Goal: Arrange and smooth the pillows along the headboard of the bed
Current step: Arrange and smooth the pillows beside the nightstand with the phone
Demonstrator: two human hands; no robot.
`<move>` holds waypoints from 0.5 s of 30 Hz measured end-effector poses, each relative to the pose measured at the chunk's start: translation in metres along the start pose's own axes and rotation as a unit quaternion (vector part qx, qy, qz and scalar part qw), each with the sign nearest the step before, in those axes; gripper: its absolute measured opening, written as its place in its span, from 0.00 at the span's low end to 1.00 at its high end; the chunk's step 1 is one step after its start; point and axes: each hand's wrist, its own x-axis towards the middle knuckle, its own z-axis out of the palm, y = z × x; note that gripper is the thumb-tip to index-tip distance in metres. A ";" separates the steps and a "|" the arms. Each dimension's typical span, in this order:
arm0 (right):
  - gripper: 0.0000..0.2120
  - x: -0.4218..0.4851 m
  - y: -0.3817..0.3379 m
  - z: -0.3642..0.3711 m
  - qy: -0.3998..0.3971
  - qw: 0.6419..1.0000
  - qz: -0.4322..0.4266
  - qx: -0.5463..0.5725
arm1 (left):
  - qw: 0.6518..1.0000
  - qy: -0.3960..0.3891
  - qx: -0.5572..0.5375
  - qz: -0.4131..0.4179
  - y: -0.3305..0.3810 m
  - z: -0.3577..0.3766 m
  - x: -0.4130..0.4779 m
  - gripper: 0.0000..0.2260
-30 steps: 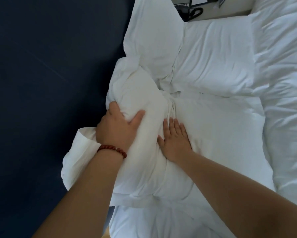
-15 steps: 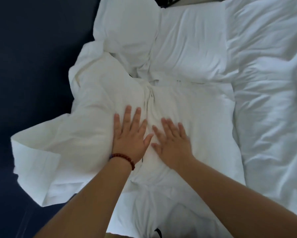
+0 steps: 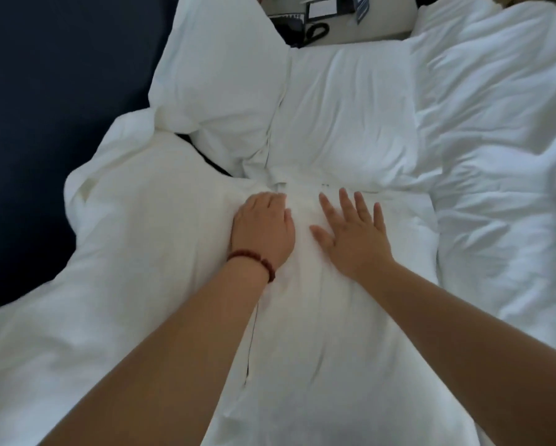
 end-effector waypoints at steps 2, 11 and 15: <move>0.30 0.046 0.008 -0.010 -0.013 0.999 0.004 0.048 | 0.999 -0.029 0.030 -0.017 -0.003 0.001 0.053 0.16; 0.29 0.157 0.025 0.023 -0.123 0.977 0.062 0.163 | 0.938 -0.330 0.078 -0.069 -0.093 0.011 0.145 0.26; 0.27 0.156 0.038 0.032 -0.124 0.981 0.085 0.125 | 0.917 -0.360 0.147 -0.087 -0.114 0.026 0.149 0.33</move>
